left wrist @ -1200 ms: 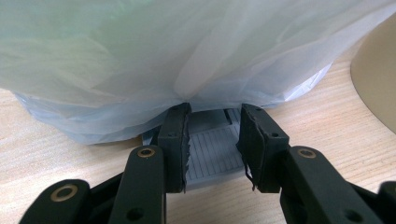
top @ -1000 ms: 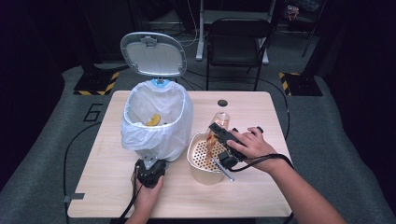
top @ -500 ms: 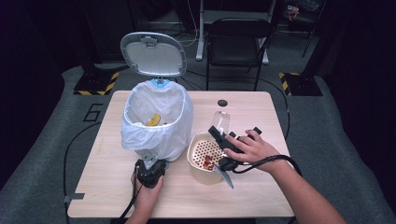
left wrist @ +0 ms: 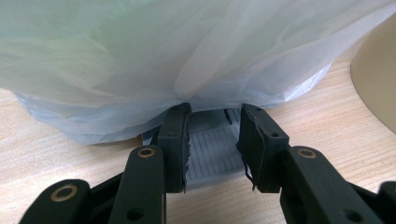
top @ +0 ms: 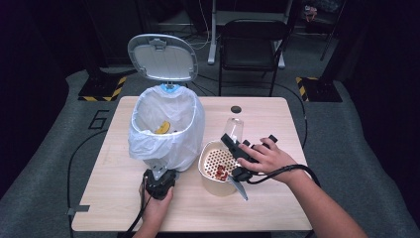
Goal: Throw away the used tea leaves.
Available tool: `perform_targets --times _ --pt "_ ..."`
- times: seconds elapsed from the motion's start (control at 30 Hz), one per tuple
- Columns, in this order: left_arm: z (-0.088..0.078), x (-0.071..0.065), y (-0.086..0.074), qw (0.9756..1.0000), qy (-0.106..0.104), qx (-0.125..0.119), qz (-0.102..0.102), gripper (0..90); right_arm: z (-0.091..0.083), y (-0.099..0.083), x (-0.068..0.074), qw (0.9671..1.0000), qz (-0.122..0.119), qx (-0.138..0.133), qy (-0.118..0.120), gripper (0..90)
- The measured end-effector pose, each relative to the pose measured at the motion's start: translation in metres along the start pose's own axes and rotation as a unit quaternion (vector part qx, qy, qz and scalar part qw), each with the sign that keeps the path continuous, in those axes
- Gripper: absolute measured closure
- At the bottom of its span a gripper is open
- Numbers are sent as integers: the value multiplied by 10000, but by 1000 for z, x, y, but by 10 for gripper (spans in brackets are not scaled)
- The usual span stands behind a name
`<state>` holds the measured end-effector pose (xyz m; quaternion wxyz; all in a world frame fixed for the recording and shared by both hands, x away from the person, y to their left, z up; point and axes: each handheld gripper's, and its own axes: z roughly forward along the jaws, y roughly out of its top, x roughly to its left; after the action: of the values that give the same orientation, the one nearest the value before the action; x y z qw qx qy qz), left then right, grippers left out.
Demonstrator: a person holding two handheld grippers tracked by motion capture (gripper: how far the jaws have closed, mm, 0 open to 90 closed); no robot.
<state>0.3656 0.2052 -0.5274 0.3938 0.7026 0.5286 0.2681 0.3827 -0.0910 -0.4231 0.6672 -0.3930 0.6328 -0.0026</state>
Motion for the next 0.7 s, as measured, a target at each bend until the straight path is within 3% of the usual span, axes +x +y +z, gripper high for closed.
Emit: perform_targets --times 0.1,0.17,0.2,0.23,0.27,0.3,0.37,0.53,0.6,0.67,0.7 --pt "0 0 0 10000 2 1 0 631 0 -1 -2 9998 -181 -17 2 417" --pt "0 0 0 10000 2 2 0 632 0 -1 -1 9999 -52 -46 -82 417" --pt "0 0 0 10000 2 2 2 631 0 -3 -7 9990 -438 -91 5 417" --pt "0 0 0 10000 2 0 1 632 0 -3 -6 9990 -444 -96 40 416" --pt "0 0 0 10000 2 -1 -2 631 0 -2 -3 9999 -158 -29 5 416" --pt "0 0 0 10000 1 1 1 632 0 -2 -3 9999 -109 -31 -15 416" --pt "0 0 0 10000 2 2 2 632 0 -3 -5 9998 -193 -76 -20 415" --pt "0 0 0 10000 3 0 -1 632 0 -4 -11 9998 -57 -162 -43 414" --pt "0 0 0 10000 4 0 -6 631 0 -6 -16 9996 60 -275 47 412" --pt "0 0 0 10000 5 -3 -9 632 -1 -8 -20 9988 342 -309 170 411" --pt "0 0 0 10000 5 -3 -10 631 0 -10 -27 9978 319 -482 332 411"
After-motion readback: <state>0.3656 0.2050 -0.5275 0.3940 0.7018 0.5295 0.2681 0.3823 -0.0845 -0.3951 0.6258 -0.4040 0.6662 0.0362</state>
